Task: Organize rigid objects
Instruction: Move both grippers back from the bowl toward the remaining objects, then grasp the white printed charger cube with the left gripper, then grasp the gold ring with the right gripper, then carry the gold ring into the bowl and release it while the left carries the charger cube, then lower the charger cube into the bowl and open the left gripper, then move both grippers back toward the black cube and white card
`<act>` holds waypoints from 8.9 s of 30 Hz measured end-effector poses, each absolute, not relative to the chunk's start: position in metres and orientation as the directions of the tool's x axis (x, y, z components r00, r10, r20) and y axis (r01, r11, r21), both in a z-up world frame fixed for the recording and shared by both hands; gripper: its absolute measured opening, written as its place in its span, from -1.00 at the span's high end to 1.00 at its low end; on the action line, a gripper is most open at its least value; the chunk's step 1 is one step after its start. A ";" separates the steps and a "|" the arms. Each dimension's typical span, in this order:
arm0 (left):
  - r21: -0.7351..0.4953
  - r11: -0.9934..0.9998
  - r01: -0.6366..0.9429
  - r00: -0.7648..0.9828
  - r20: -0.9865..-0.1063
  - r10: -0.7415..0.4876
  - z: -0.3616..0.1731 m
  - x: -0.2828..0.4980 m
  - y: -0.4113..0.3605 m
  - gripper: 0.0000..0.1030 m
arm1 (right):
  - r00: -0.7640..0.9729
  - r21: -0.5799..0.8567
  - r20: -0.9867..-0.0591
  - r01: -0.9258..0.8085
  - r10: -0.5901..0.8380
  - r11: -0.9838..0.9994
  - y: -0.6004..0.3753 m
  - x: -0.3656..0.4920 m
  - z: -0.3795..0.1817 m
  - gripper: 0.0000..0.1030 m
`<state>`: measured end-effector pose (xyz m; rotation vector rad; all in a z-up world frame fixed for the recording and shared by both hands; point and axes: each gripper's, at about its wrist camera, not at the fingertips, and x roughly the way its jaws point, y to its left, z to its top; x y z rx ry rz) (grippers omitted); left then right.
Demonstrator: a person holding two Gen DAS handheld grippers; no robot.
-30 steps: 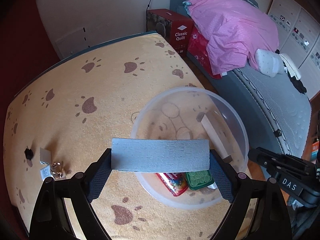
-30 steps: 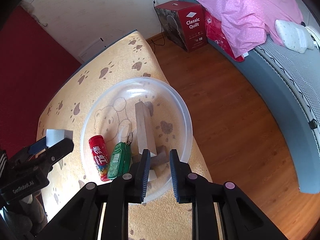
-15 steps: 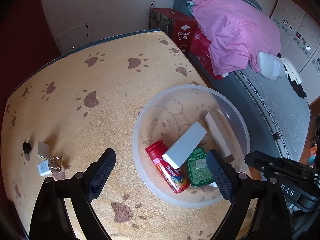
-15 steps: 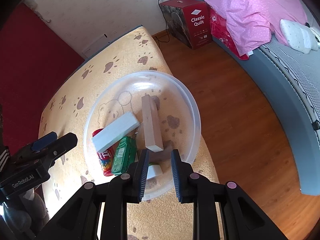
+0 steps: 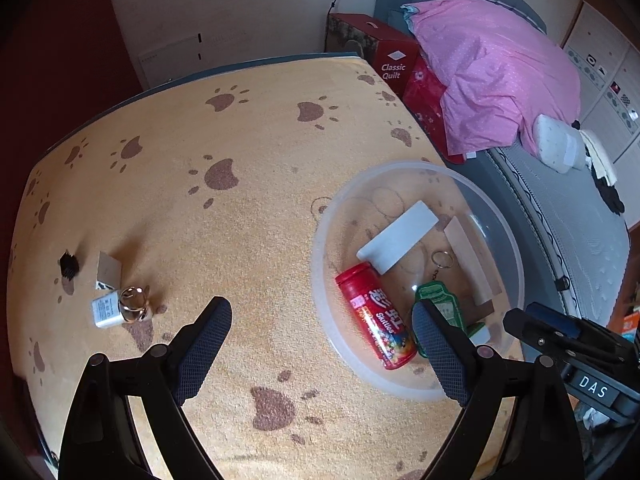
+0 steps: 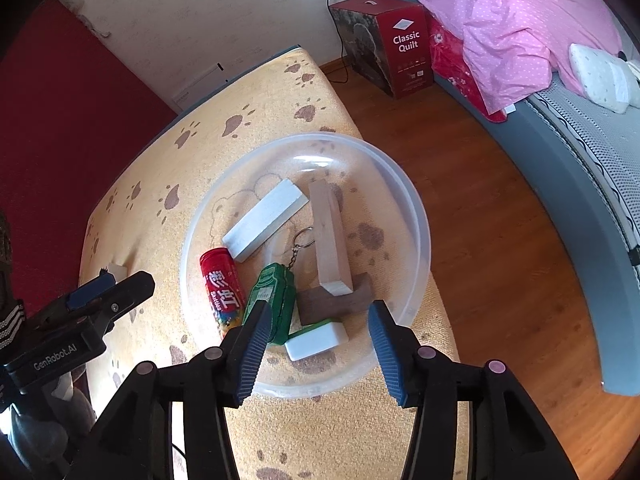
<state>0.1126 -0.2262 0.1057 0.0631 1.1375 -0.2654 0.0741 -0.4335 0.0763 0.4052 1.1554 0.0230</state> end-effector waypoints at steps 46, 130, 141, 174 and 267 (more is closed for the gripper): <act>-0.019 0.987 -0.156 0.311 -0.950 0.031 0.033 0.142 -0.019 -0.92 | 0.319 0.287 -0.909 0.015 0.267 0.958 -0.319 0.072 0.073 -0.29; -0.096 0.993 -0.062 0.342 -0.937 -0.070 0.062 0.059 0.017 0.14 | 0.290 0.299 -0.901 -0.123 0.322 0.946 -0.207 0.129 0.063 0.48; -0.097 0.995 -0.026 0.347 -0.934 -0.082 0.067 0.055 -0.014 0.14 | 0.347 0.290 -0.896 -0.018 0.278 0.957 -0.271 0.112 0.078 0.48; -0.069 0.995 0.074 0.369 -0.925 -0.092 0.087 0.057 -0.079 0.14 | 0.472 0.254 -0.872 0.210 0.129 0.944 -0.391 0.112 0.096 0.35; -0.125 0.992 0.011 0.353 -0.928 -0.120 0.085 0.086 -0.079 -0.22 | 0.377 0.274 -0.898 0.073 0.228 0.959 -0.335 0.078 0.078 0.13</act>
